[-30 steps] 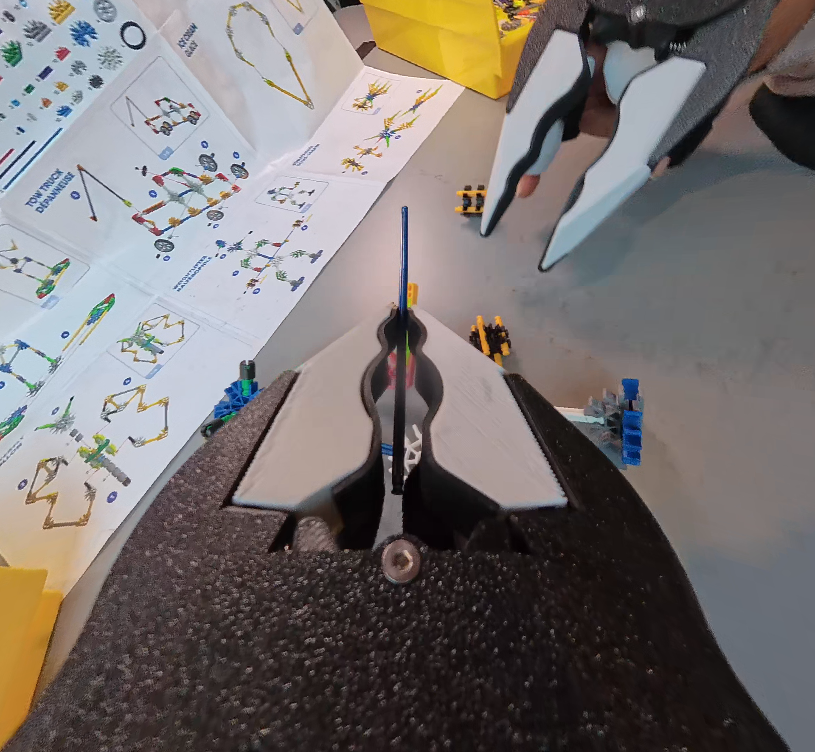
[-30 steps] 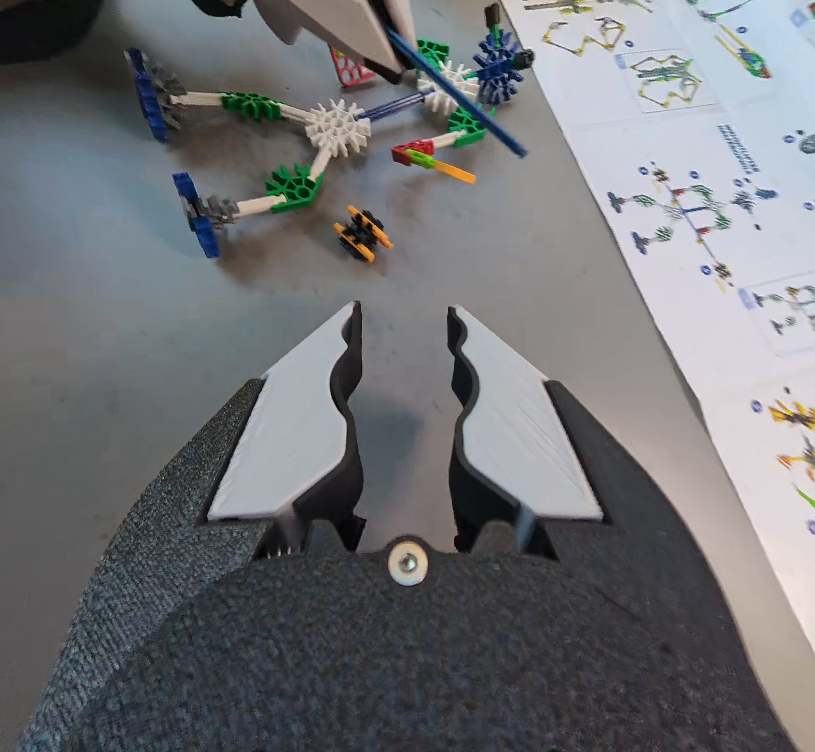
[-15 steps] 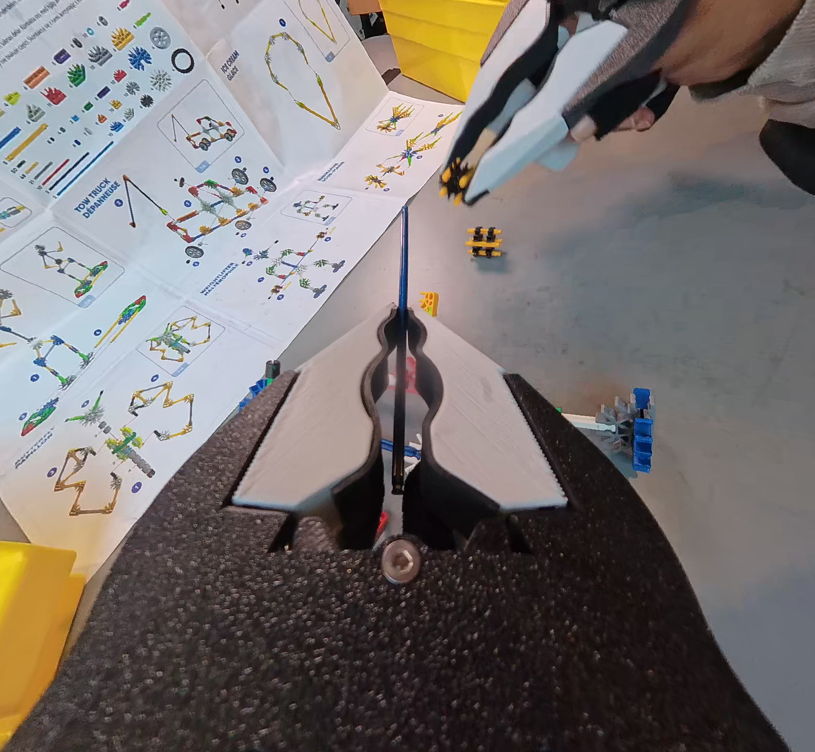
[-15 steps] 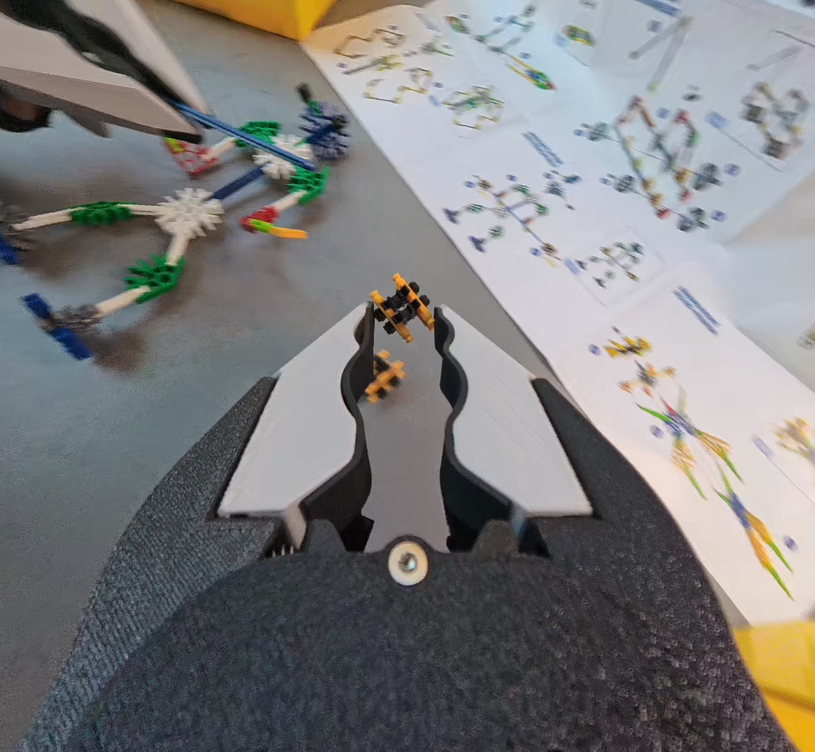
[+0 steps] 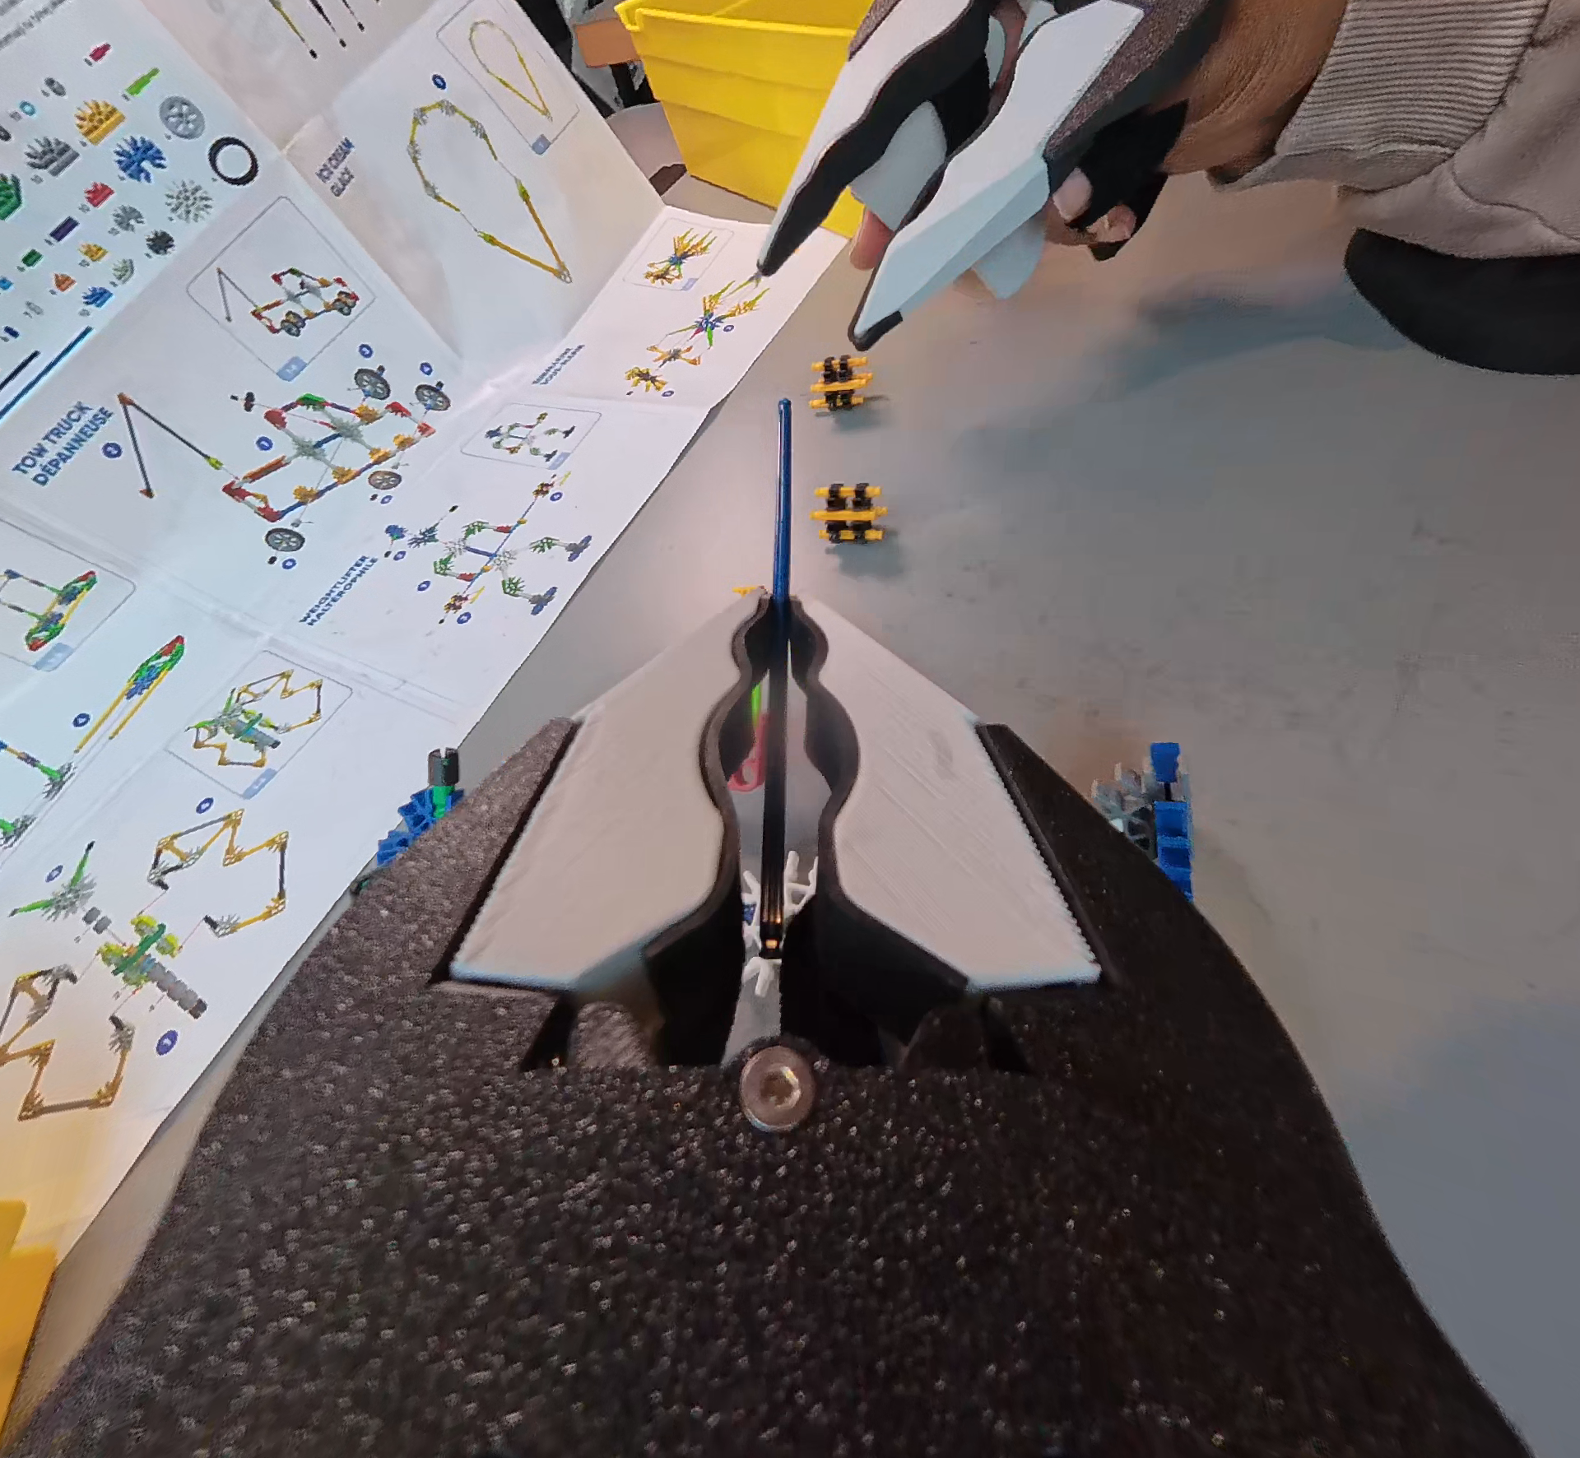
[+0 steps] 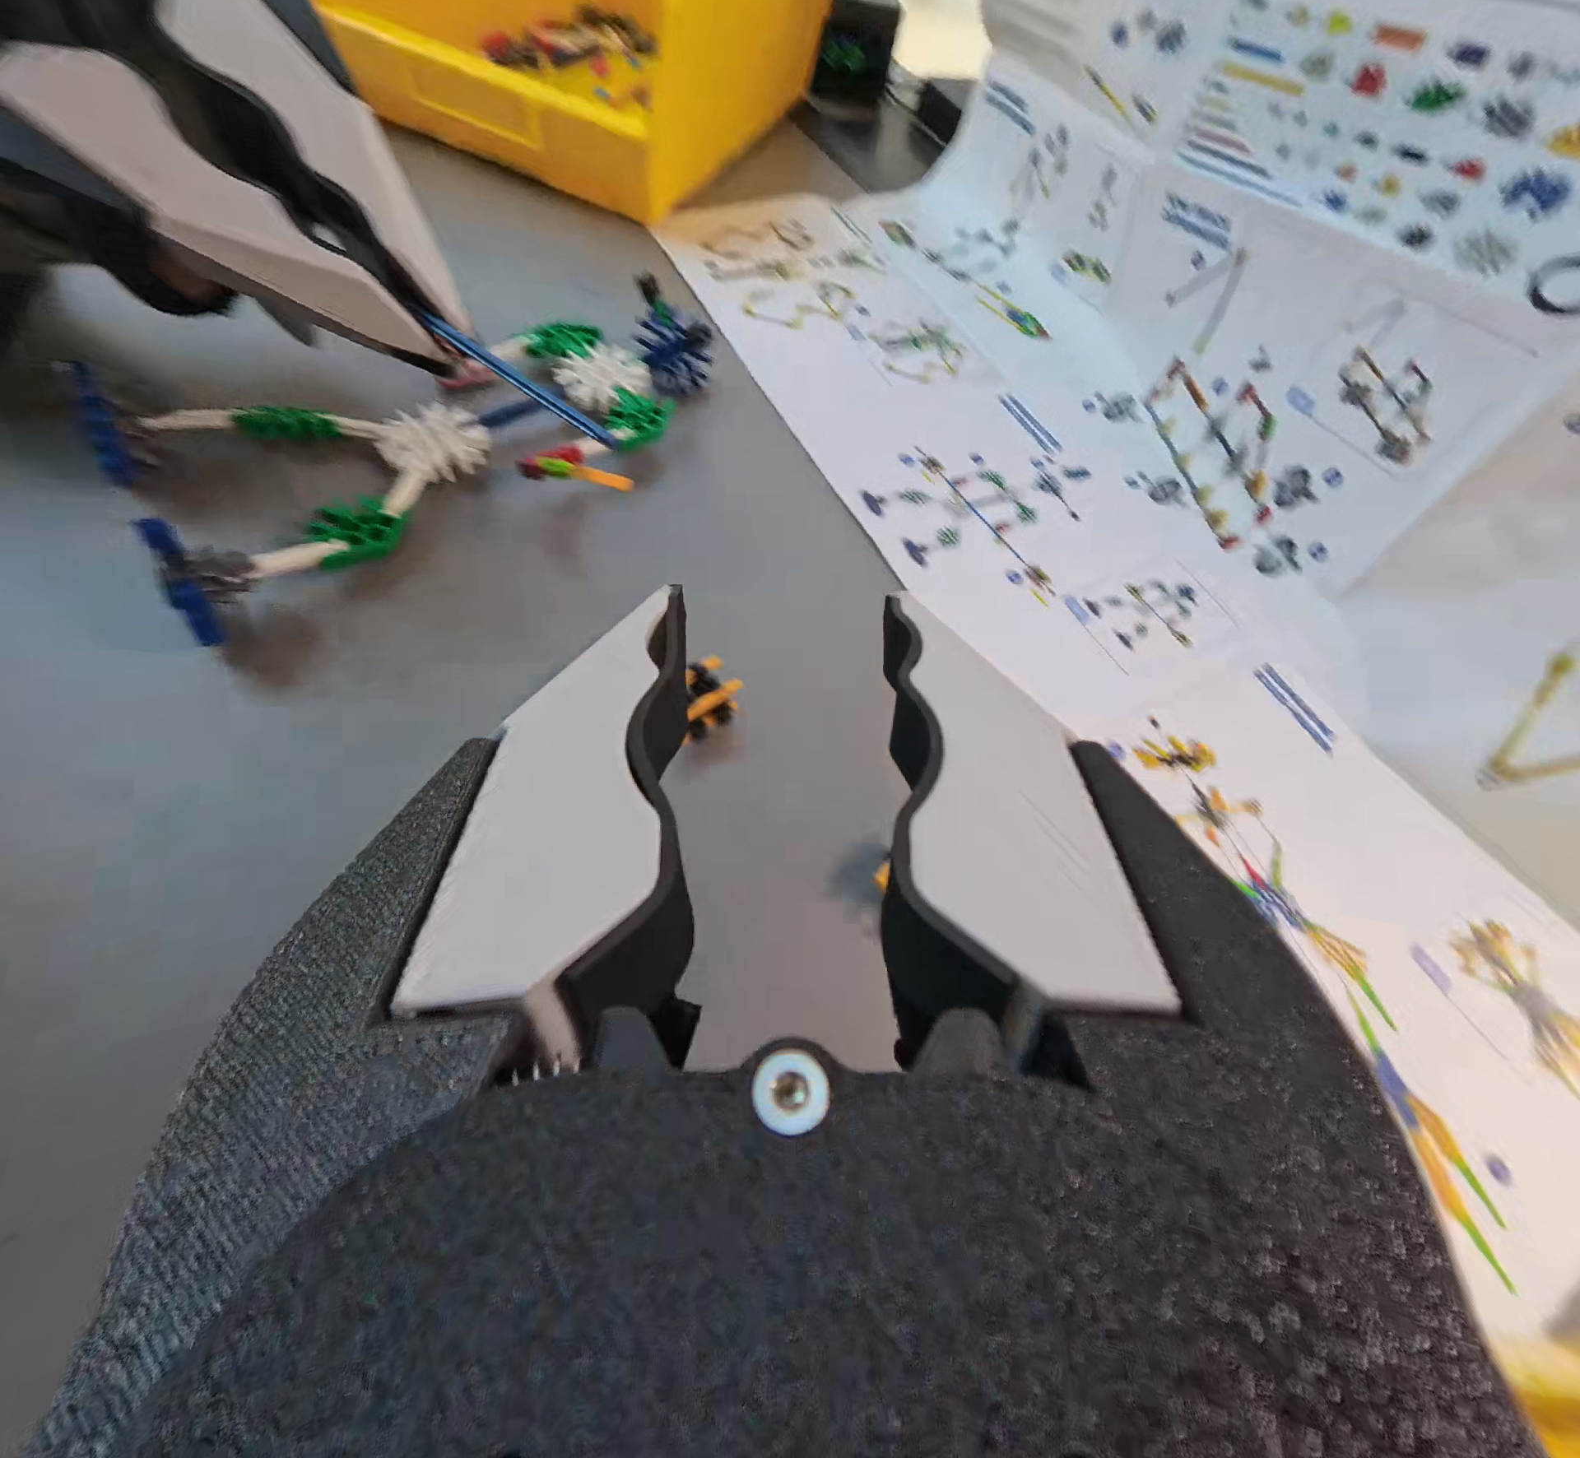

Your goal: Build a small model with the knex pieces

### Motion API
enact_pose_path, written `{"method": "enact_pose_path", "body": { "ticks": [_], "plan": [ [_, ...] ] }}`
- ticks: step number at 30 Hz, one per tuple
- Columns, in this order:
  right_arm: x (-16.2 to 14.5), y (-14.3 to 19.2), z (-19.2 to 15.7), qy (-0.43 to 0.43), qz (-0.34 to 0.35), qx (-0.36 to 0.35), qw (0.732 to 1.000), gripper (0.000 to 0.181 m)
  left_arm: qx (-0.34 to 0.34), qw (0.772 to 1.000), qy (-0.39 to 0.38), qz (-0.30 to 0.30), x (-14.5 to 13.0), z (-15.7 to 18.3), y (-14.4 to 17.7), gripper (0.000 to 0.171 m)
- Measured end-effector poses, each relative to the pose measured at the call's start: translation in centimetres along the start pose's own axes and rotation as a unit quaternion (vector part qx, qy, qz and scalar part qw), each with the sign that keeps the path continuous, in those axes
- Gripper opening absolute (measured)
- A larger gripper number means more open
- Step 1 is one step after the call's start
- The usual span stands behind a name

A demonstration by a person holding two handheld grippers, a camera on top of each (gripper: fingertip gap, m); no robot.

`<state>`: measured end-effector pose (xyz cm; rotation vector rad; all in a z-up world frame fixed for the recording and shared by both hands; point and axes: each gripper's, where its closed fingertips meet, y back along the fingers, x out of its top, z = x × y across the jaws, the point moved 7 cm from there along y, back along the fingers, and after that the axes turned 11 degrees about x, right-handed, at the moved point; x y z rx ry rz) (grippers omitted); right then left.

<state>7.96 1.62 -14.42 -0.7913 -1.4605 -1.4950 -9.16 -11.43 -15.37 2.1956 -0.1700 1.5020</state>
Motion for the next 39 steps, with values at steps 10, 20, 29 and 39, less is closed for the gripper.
{"method": "enact_pose_path", "body": {
  "ticks": [10, 20, 29, 39],
  "plan": [
    [2.1, -2.8, -5.7, 0.080, 0.087, 0.067, 0.991, 0.044, 0.114, 0.991, 0.000, 0.069, 1.7, -2.2, 1.5, 0.003],
    [1.3, -3.4, -6.2, 0.094, 0.048, 0.051, 0.993, 0.047, 0.542, 0.821, 0.144, 0.107, 1.3, -17.7, 17.2, 0.003],
    [1.2, -2.1, -4.4, 0.056, 0.048, 0.013, 0.997, 0.041, 0.593, 0.732, 0.326, -0.082, -10.2, -24.0, 30.8, 0.003],
    [1.2, -1.9, -4.0, 0.030, 0.060, 0.012, 0.998, 0.038, 0.587, 0.741, 0.312, -0.094, -11.5, -23.5, 29.8, 0.037]
  ]
}}
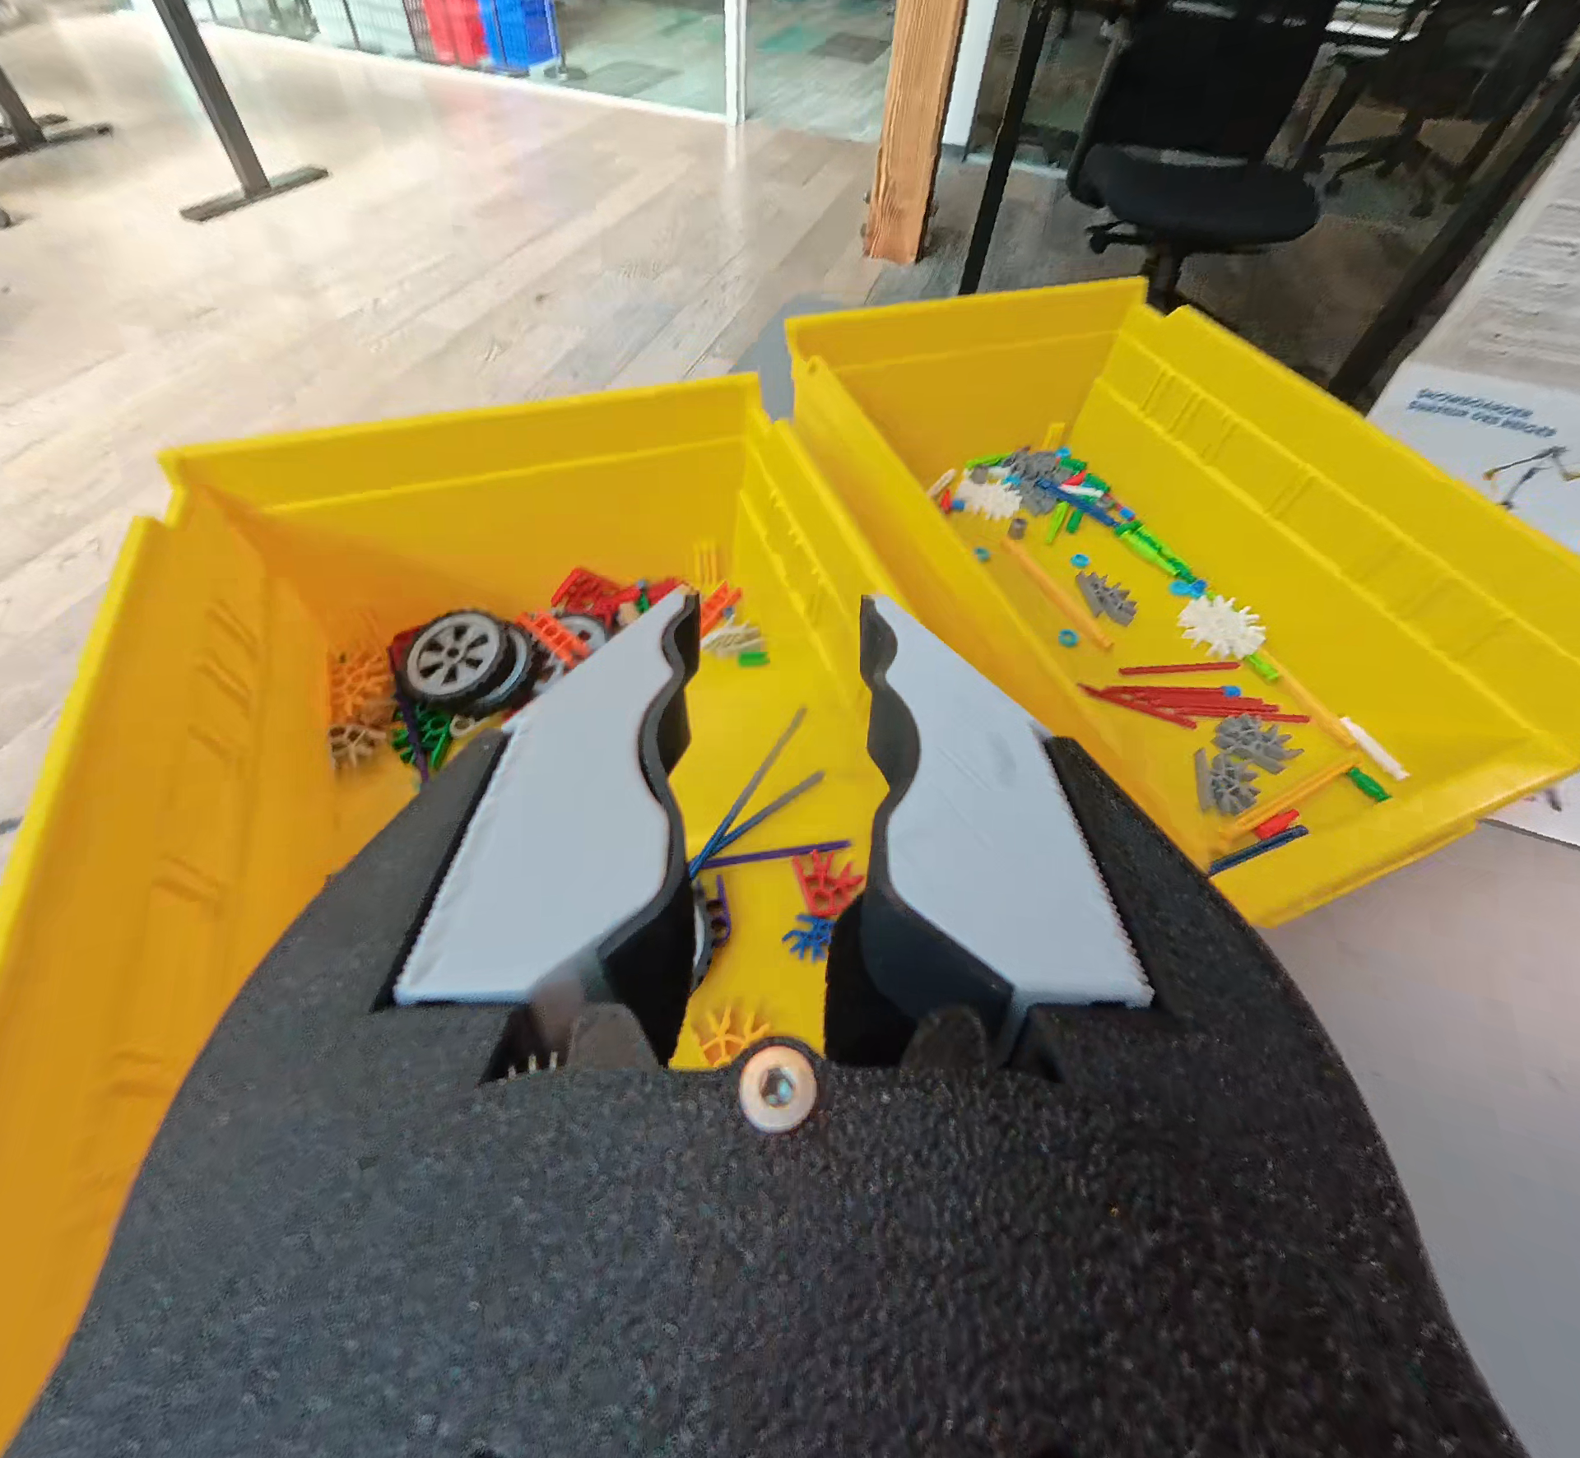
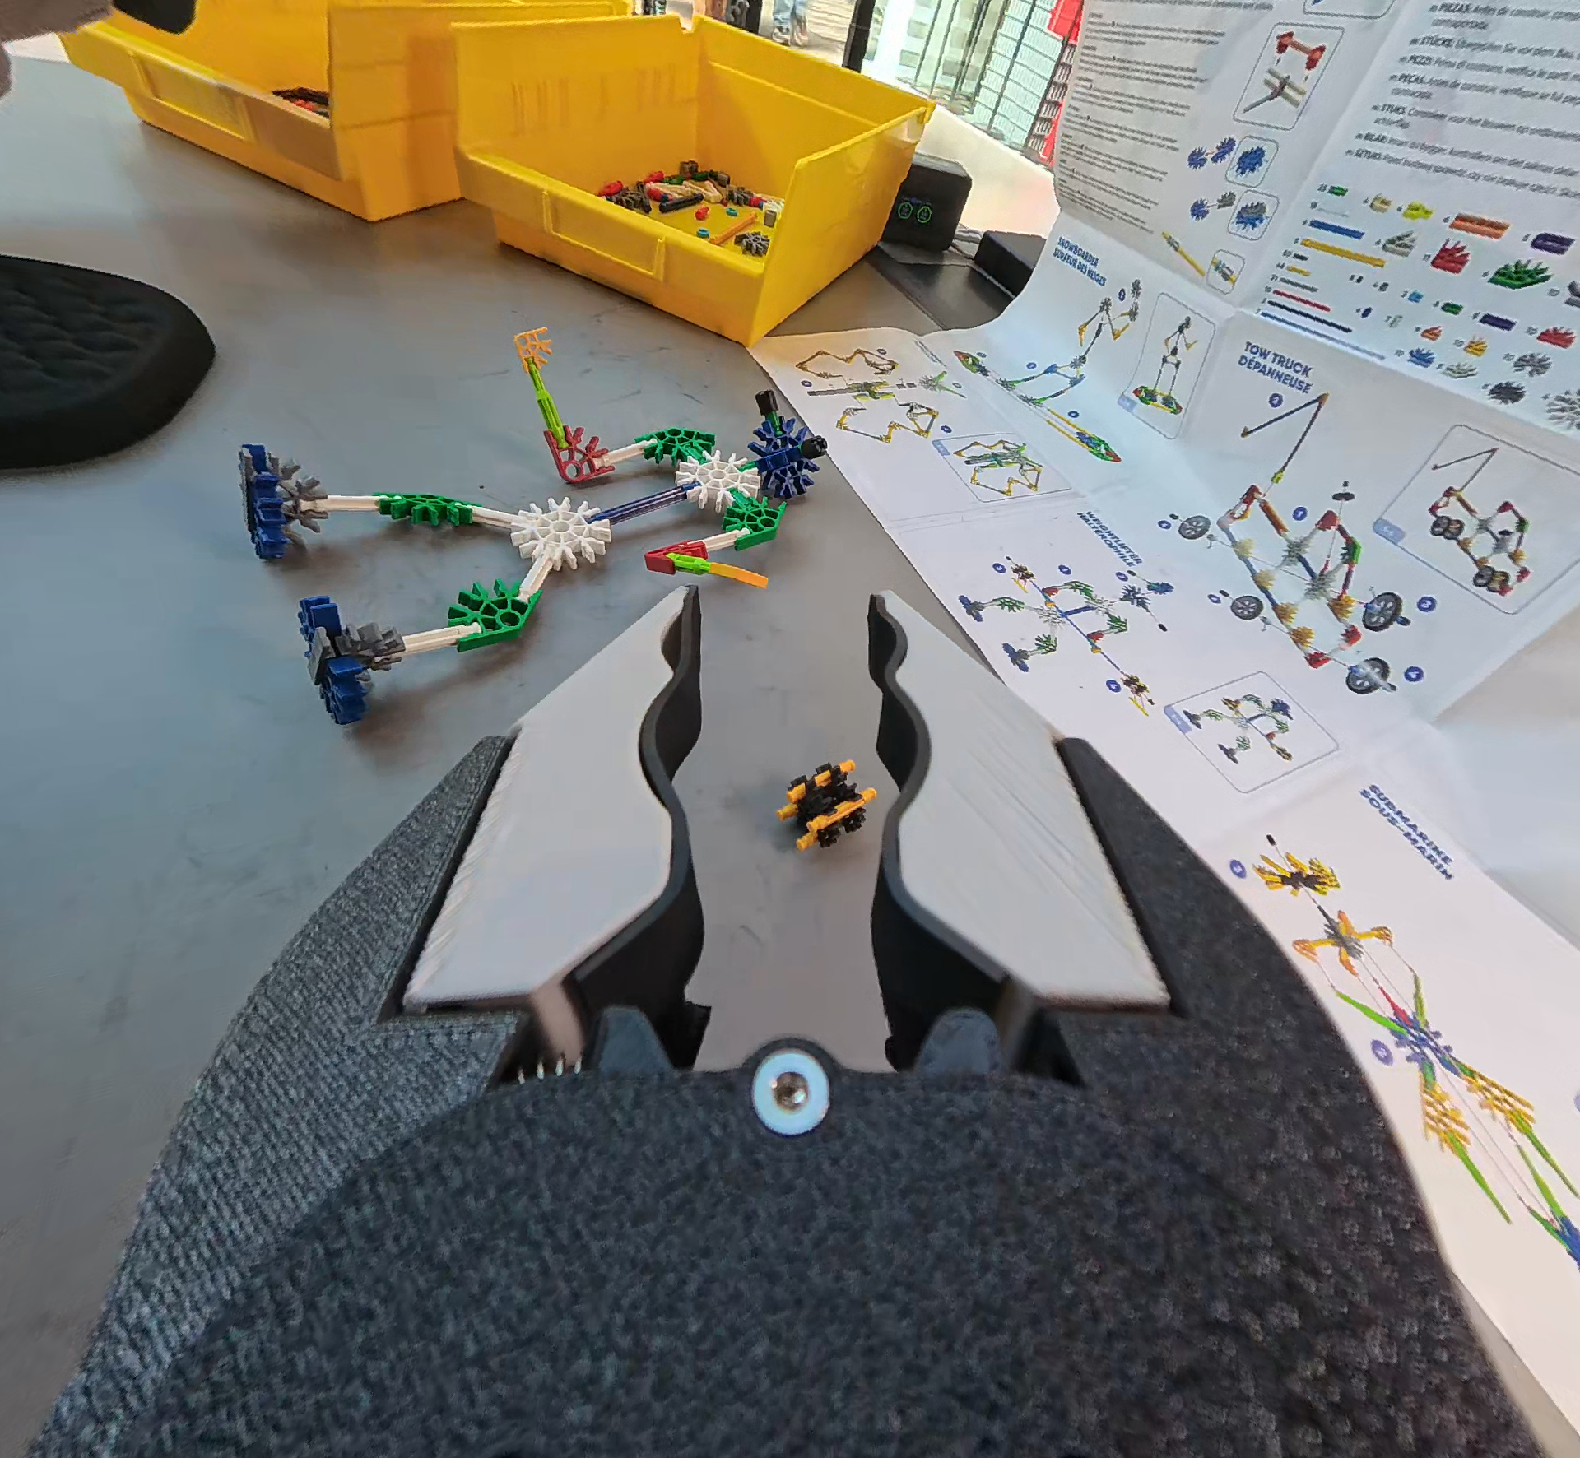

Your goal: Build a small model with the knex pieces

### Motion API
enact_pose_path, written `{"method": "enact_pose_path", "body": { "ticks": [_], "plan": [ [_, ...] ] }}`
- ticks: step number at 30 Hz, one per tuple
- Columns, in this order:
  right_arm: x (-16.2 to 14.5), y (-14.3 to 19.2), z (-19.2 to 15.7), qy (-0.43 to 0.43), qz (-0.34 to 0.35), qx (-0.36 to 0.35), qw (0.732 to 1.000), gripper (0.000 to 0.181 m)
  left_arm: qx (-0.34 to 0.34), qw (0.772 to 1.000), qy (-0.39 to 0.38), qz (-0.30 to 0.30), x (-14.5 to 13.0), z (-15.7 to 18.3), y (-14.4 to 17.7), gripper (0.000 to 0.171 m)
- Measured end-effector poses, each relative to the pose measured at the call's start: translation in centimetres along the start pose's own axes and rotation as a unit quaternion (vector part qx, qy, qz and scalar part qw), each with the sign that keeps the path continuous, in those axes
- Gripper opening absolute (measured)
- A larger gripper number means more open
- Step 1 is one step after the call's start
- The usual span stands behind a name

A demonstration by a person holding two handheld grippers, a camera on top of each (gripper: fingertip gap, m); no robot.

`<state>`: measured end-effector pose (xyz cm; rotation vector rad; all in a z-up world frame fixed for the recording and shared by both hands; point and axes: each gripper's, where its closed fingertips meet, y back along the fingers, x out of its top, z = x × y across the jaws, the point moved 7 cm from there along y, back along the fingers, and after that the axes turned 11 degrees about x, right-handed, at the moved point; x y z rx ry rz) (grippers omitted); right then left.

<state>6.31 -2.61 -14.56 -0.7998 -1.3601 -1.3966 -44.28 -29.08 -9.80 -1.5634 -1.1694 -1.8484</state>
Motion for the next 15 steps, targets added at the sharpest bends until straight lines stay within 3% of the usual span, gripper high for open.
{"method": "enact_pose_path", "body": {
  "ticks": [3, 6, 9, 12, 15],
  "plan": [
    [-0.2, -0.1, 0.1, -0.010, 0.004, 0.003, 1.000, 0.037, -0.084, 0.994, -0.039, 0.059, 2.5, 4.8, 2.0, 0.037],
    [-0.4, -0.1, 0.3, -0.014, 0.004, 0.001, 1.000, 0.036, -0.238, 0.962, -0.112, 0.067, 2.7, 12.3, 4.6, 0.037],
    [-0.7, 0.0, 0.6, -0.022, 0.007, -0.001, 1.000, 0.035, -0.363, 0.909, -0.197, 0.055, -0.2, 20.1, 7.0, 0.039],
    [-0.9, 0.2, 0.9, -0.018, 0.001, -0.010, 1.000, 0.034, -0.454, 0.848, -0.270, 0.034, -5.0, 26.9, 8.7, 0.039],
    [-1.1, 0.4, 1.3, -0.018, -0.003, -0.017, 1.000, 0.034, -0.499, 0.798, -0.338, 0.005, -9.2, 30.9, 9.4, 0.039]
  ]
}}
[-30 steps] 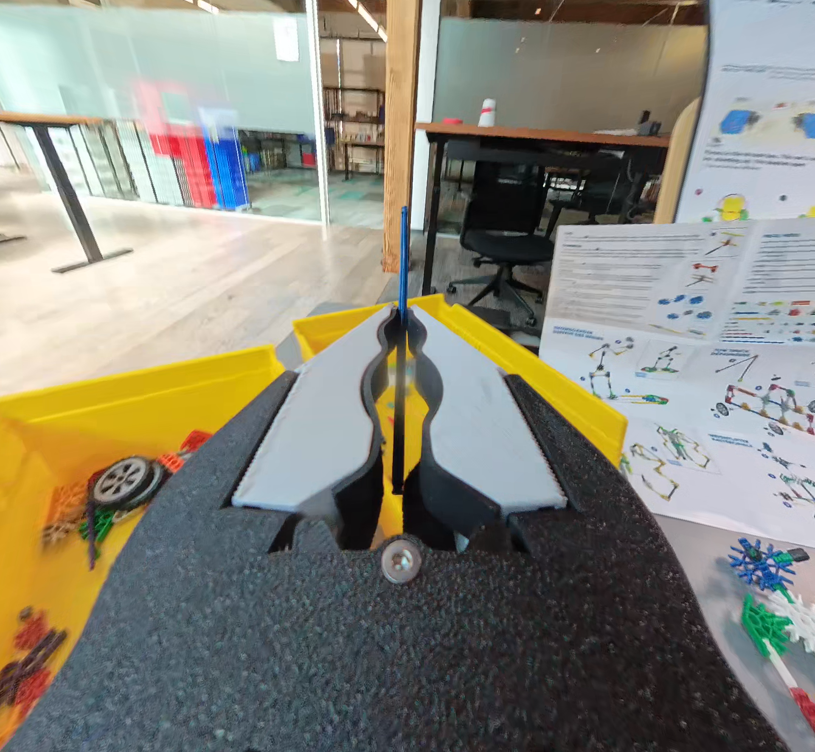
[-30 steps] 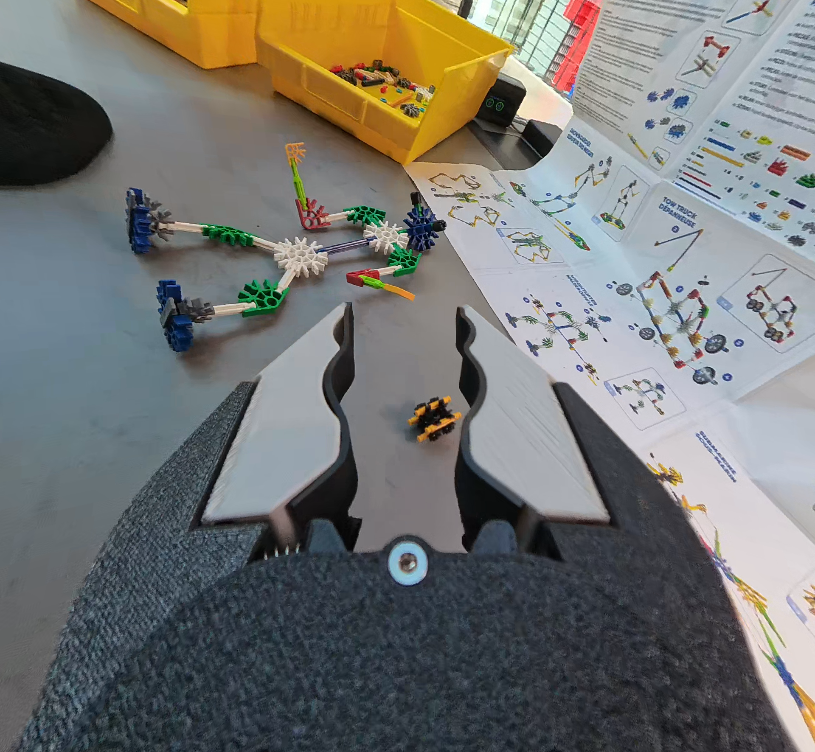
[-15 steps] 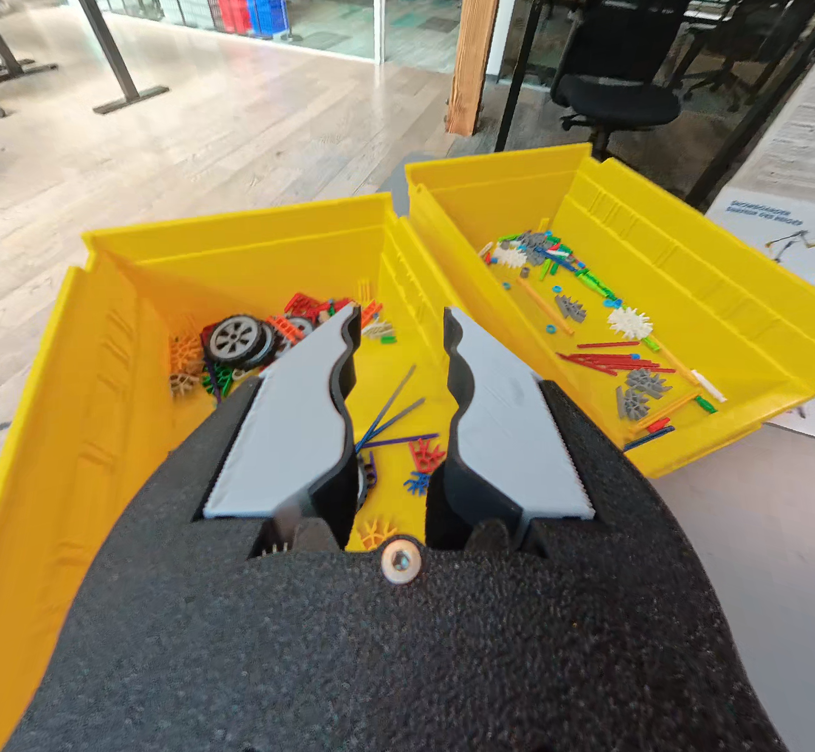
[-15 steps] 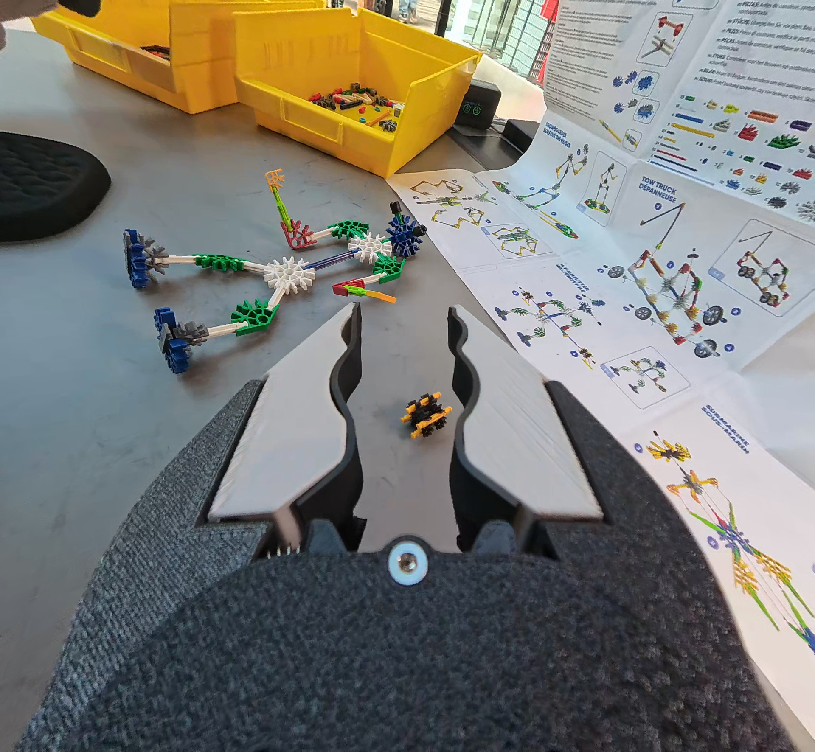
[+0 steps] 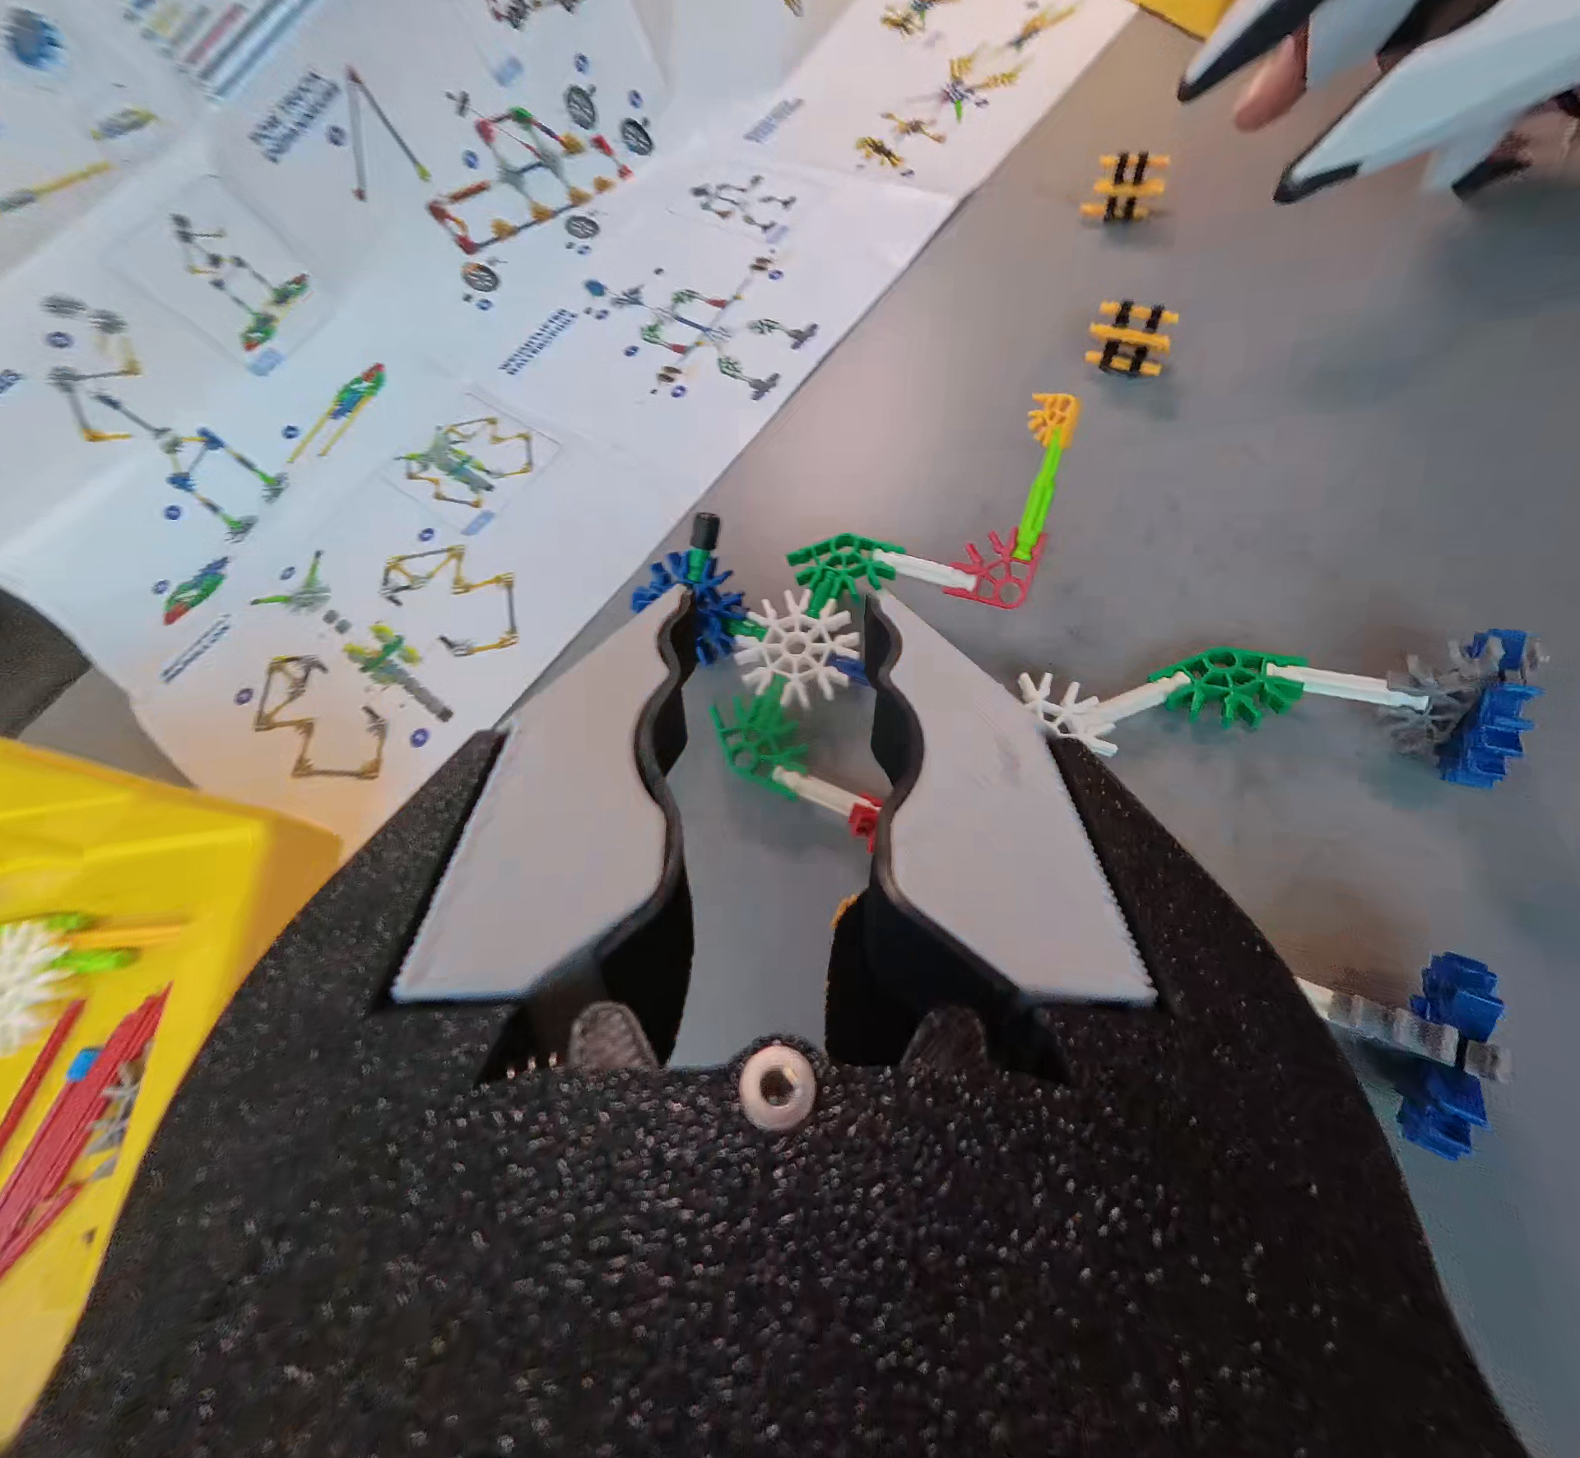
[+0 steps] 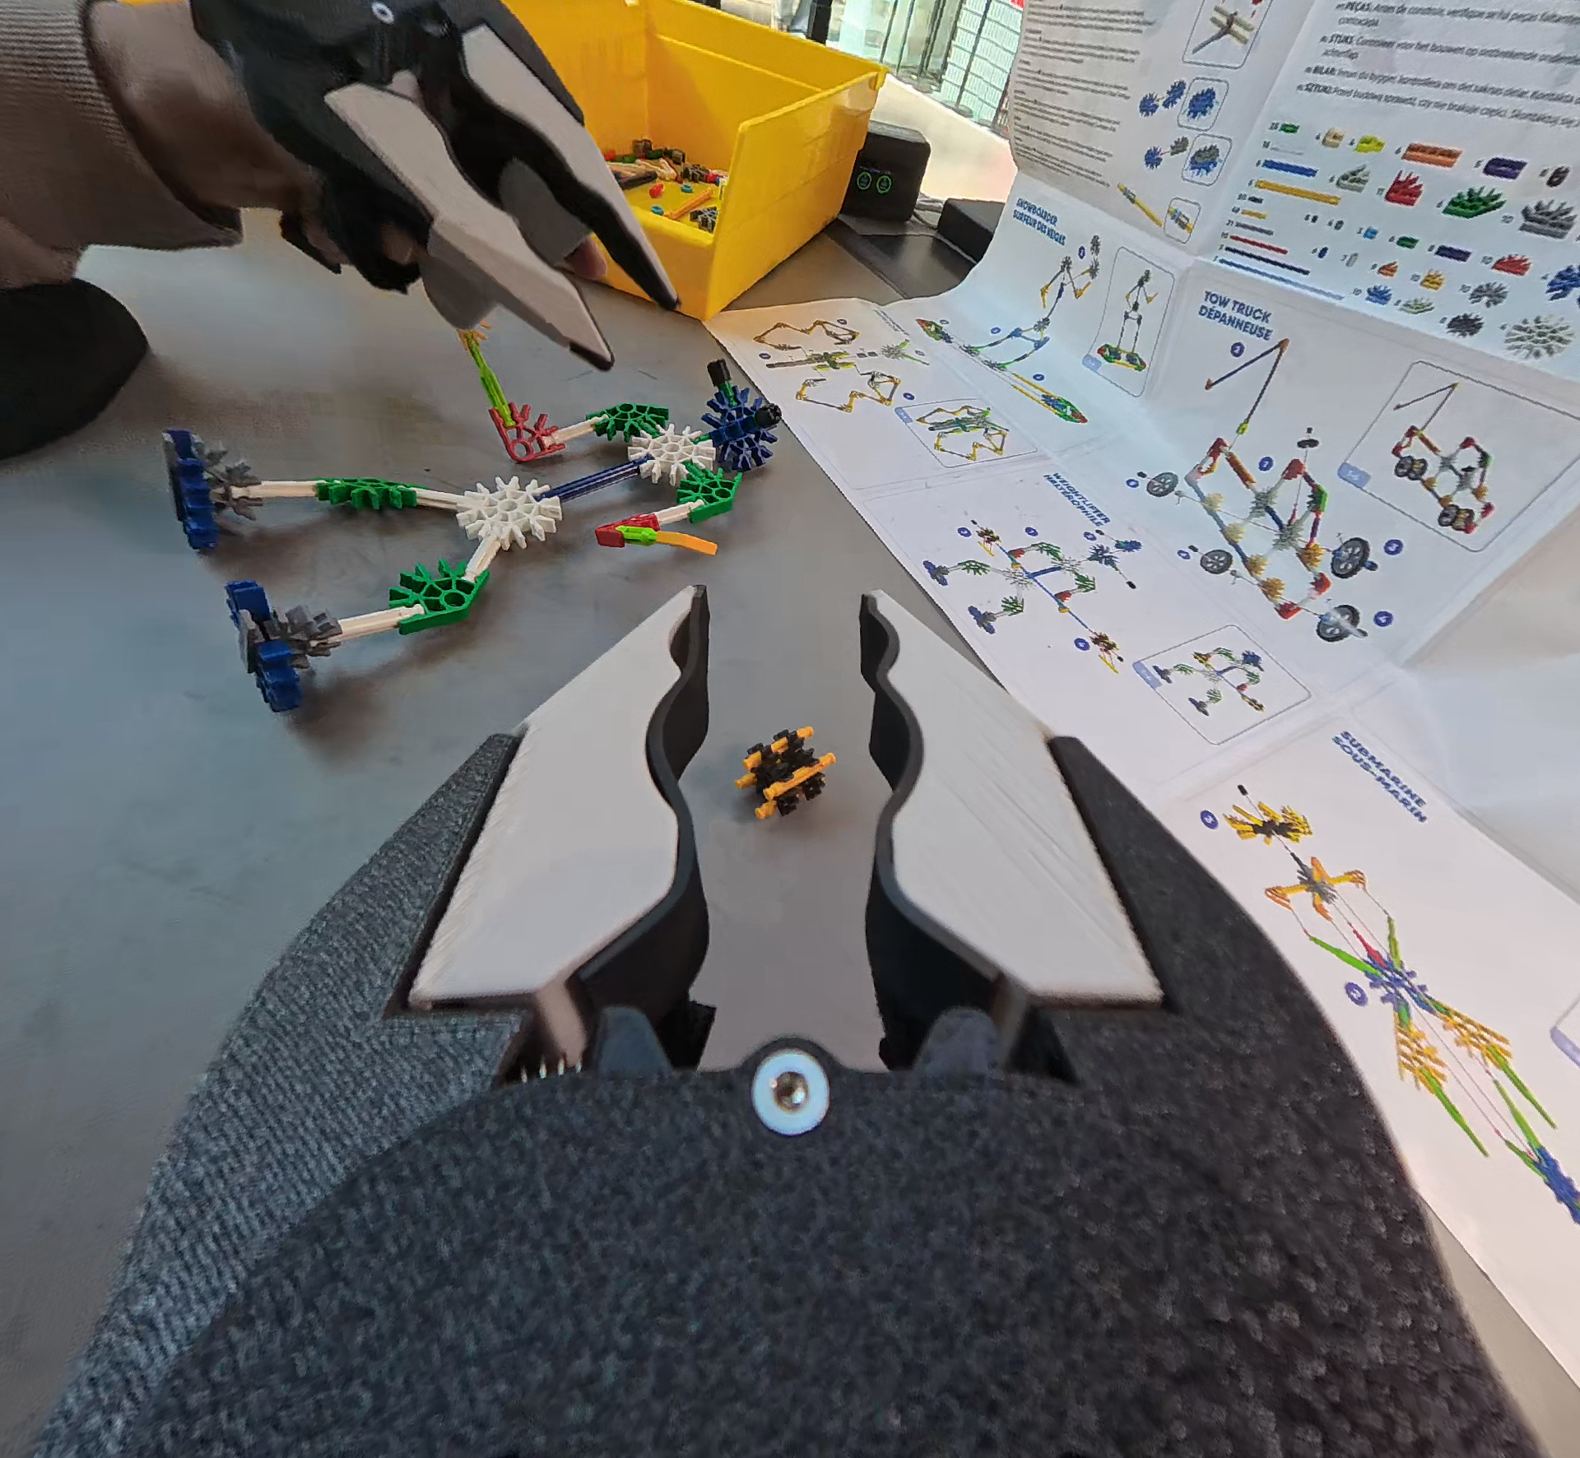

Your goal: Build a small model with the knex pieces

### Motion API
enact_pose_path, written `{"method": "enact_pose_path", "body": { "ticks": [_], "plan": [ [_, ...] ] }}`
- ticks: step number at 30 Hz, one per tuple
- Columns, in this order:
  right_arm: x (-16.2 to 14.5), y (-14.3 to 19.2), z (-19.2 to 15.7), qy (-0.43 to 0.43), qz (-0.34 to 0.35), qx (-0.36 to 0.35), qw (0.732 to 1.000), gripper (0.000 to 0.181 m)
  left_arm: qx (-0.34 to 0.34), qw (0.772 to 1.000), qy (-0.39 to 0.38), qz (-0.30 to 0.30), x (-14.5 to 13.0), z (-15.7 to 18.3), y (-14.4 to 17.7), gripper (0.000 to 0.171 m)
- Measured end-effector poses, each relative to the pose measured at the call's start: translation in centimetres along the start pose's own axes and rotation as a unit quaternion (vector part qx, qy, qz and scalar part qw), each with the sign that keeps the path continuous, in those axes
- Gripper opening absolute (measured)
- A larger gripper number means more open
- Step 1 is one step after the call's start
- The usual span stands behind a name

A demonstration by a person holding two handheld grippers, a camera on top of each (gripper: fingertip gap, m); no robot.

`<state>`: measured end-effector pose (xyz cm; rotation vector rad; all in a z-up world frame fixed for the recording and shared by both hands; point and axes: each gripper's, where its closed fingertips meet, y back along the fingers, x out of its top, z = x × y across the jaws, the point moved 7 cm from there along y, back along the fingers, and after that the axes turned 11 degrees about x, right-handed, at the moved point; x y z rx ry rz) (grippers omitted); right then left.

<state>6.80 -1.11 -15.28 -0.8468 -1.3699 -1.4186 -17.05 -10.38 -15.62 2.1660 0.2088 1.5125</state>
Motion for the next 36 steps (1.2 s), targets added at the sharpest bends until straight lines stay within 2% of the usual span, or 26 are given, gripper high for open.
{"method": "enact_pose_path", "body": {
  "ticks": [3, 6, 9, 12, 14, 18, 22, 26, 30, 33, 36],
  "plan": [
    [-0.1, 0.2, 0.1, 0.002, -0.003, 0.000, 1.000, 0.034, -0.041, 0.999, -0.019, -0.005, -0.4, 1.2, -0.1, 0.039],
    [-0.1, 0.1, 0.0, 0.006, -0.008, 0.006, 1.000, 0.034, -0.092, 0.995, 0.023, 0.007, -1.5, 0.8, 1.9, 0.042],
    [-0.3, -0.3, -0.4, 0.011, -0.018, 0.015, 1.000, 0.034, -0.090, 0.996, 0.026, 0.005, -3.4, -0.2, 3.6, 0.044],
    [-0.4, -0.7, -0.9, 0.025, -0.031, 0.018, 0.999, 0.033, -0.097, 0.995, 0.026, -0.008, -4.9, -0.5, 4.1, 0.031],
    [-0.4, -0.9, -1.1, 0.033, -0.037, 0.019, 0.999, 0.033, -0.123, 0.992, 0.027, -0.005, -4.9, 0.1, 3.7, 0.015],
    [-0.2, -0.8, -1.3, 0.032, -0.031, 0.021, 0.999, 0.032, -0.138, 0.990, 0.032, 0.001, -3.8, 1.4, 2.7, 0.014],
    [0.7, -0.8, -1.9, 0.040, -0.009, 0.030, 0.999, 0.032, -0.150, 0.987, 0.026, 0.043, -0.9, 4.0, 1.9, 0.014],
    [2.0, -1.3, -4.1, 0.050, 0.014, 0.080, 0.995, 0.029, -0.117, 0.991, -0.030, 0.057, 1.8, 7.1, 0.4, 0.014],
    [2.7, -2.0, -4.8, -0.060, 0.021, 0.122, 0.990, 0.028, -0.054, 0.991, -0.108, 0.054, 3.5, 9.6, -0.9, 0.014],
    [2.7, -2.1, -4.0, -0.146, 0.014, 0.107, 0.983, 0.025, -0.023, 0.989, -0.141, 0.049, 3.8, 10.8, -1.4, 0.015],
    [2.2, -2.6, -4.1, -0.216, -0.001, 0.134, 0.967, 0.026, 0.023, 0.979, -0.195, 0.052, 3.9, 11.3, -1.6, 0.016]
  ]
}}
